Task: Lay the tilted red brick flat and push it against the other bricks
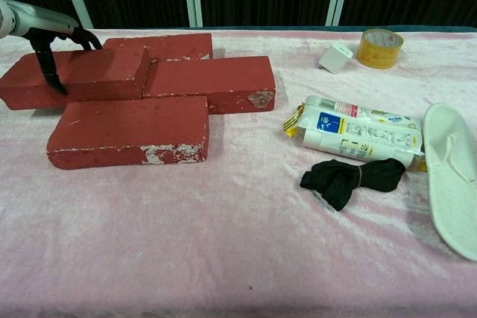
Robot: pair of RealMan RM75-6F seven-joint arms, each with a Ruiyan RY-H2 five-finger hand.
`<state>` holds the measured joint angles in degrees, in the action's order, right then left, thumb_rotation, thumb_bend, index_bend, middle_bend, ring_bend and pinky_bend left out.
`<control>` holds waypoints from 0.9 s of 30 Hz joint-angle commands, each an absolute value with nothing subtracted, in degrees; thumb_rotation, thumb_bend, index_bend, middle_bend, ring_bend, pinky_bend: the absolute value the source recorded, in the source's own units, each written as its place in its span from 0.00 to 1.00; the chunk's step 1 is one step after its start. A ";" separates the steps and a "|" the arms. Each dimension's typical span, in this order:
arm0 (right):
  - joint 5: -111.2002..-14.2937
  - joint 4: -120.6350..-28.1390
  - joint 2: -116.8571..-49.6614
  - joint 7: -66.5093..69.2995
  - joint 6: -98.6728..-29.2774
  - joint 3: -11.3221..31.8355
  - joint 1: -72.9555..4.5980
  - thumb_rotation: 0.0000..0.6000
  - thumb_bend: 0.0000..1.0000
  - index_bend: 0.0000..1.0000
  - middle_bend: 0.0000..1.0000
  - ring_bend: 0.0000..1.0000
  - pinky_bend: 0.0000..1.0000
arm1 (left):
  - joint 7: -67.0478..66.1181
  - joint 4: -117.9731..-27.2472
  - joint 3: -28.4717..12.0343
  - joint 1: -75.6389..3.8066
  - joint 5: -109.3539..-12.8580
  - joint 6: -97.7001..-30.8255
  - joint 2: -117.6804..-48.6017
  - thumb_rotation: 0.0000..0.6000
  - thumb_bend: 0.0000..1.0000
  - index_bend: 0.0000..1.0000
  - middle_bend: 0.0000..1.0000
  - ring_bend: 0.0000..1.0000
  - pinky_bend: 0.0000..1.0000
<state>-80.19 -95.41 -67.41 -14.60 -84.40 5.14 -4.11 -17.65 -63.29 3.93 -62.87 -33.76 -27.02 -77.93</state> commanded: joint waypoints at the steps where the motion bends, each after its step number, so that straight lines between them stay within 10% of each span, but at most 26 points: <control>1: -80.18 -95.41 -67.41 -14.66 -84.42 5.15 -4.12 1.00 0.15 0.09 0.01 0.15 0.24 | -17.77 -63.46 4.05 -62.99 -33.36 -27.08 -77.86 1.00 0.03 0.12 0.18 0.00 0.00; 27: -80.20 -95.45 -67.42 -14.97 -84.44 5.12 -4.17 1.00 0.15 0.09 0.01 0.15 0.24 | -18.10 -66.16 5.76 -64.56 -29.95 -26.24 -76.33 1.00 0.00 0.00 0.05 0.00 0.00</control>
<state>-80.20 -95.46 -67.42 -14.95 -84.44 5.11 -4.17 -18.30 -65.84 5.83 -64.52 -30.08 -26.42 -76.45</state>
